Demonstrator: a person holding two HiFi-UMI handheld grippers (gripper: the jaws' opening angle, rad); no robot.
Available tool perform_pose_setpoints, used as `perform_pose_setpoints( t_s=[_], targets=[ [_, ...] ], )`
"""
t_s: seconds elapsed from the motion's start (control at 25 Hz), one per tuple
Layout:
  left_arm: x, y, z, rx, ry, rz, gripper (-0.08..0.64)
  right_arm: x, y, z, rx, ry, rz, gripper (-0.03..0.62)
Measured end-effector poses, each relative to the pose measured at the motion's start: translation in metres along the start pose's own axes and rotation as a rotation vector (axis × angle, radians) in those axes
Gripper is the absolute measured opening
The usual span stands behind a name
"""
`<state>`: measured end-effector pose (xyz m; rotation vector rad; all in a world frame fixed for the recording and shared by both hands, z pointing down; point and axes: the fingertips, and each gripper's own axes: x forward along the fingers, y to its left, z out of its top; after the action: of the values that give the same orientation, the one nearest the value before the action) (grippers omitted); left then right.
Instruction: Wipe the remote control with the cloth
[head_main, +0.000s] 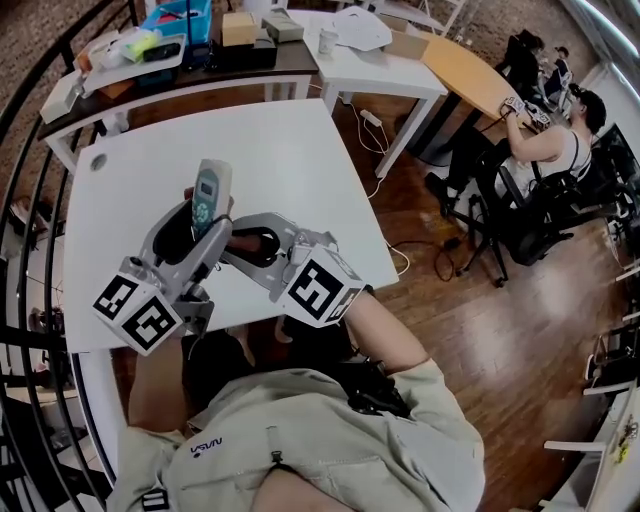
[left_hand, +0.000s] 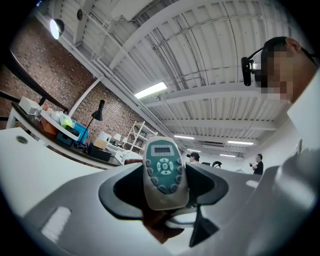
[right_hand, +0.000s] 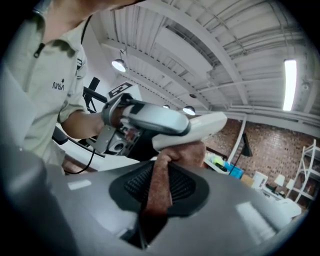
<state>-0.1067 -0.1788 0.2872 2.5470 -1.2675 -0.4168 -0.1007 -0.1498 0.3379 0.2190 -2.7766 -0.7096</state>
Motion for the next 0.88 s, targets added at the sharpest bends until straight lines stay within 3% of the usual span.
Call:
perform_pose_setpoints(
  t_s=[0.12,0.28,0.4,0.64,0.88],
  targets=[
    [0.000,0.008,0.001,-0.009,-0.006,0.016,0.279,0.007,0.012,-0.005,0.005,0.016,0.045,0.066],
    [0.001,0.018,-0.001,0.017,-0.004,0.056,0.279,0.007,0.005,-0.009,0.032,0.012,0.033,0.066],
    [0.000,0.031,0.001,0.114,-0.003,0.133,0.279,0.002,-0.016,-0.011,0.071,-0.002,-0.031,0.067],
    [0.009,0.062,0.005,0.392,0.031,0.291,0.279,-0.009,-0.079,-0.013,0.154,-0.056,-0.248,0.067],
    [0.028,0.102,0.009,0.536,0.079,0.438,0.279,-0.019,-0.129,-0.030,0.217,-0.043,-0.407,0.067]
  ],
)
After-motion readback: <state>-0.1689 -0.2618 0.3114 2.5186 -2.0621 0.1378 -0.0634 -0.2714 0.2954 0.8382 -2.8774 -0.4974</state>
